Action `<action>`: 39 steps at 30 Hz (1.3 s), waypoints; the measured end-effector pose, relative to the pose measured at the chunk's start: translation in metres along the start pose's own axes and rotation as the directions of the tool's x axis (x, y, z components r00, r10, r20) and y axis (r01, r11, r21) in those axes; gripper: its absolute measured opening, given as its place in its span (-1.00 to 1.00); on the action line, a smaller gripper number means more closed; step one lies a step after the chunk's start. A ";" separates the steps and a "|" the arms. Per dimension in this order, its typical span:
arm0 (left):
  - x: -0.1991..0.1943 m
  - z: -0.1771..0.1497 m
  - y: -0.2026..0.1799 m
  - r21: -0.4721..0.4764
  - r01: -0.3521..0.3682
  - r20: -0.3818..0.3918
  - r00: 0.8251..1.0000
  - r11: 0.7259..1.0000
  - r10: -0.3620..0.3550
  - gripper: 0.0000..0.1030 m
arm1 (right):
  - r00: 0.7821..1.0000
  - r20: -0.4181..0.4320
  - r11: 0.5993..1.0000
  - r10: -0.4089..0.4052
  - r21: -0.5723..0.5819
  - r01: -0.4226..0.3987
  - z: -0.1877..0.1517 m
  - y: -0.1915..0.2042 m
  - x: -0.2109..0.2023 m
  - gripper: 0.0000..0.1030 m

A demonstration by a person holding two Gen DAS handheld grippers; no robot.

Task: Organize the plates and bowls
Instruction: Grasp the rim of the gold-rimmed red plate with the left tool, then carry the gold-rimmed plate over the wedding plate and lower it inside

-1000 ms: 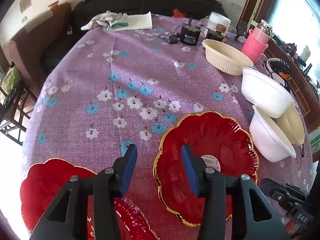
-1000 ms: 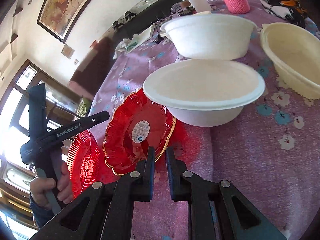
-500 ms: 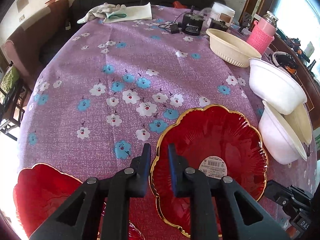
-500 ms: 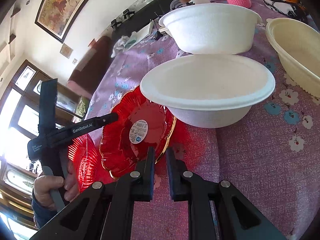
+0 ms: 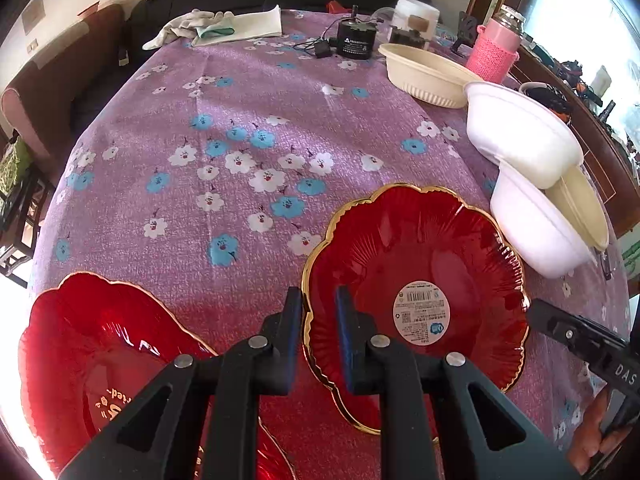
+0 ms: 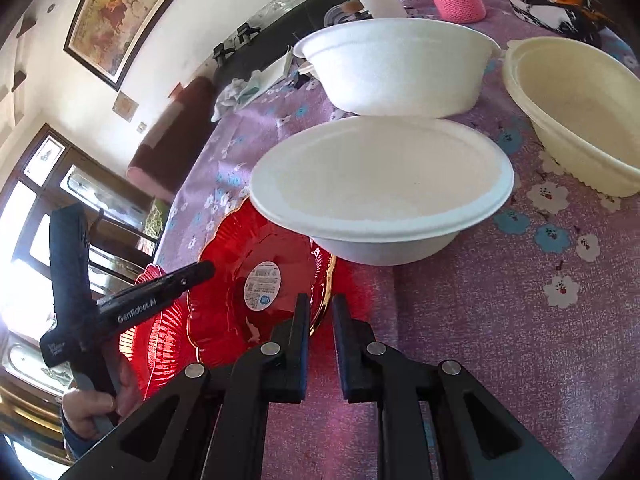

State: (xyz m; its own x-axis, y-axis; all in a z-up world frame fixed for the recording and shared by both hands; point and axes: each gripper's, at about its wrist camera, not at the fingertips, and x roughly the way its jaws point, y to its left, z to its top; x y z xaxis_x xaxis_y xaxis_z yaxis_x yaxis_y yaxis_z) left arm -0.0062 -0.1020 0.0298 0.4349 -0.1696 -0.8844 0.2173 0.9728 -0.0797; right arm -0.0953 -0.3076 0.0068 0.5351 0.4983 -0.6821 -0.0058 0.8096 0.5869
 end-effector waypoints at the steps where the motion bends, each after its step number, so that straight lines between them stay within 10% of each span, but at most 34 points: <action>1: 0.000 -0.001 -0.002 0.004 0.001 0.000 1.000 1.000 -0.001 -0.68 | 1.000 0.003 1.000 0.001 0.004 -0.001 0.000 -0.001 0.000 -0.73; 39: -0.114 -0.075 0.062 -0.129 -0.014 0.288 0.956 0.992 0.051 -0.67 | 0.995 0.044 0.969 0.089 -0.236 -0.076 -0.022 0.096 -0.027 -0.77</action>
State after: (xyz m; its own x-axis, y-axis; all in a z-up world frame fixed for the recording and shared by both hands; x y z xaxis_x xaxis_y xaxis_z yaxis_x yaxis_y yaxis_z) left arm -0.1079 -0.0109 0.0917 0.6782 -0.1583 -0.7176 0.0971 0.9873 -0.1260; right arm -0.1286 -0.2364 0.0717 0.5695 0.5543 -0.6070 -0.2463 0.8195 0.5174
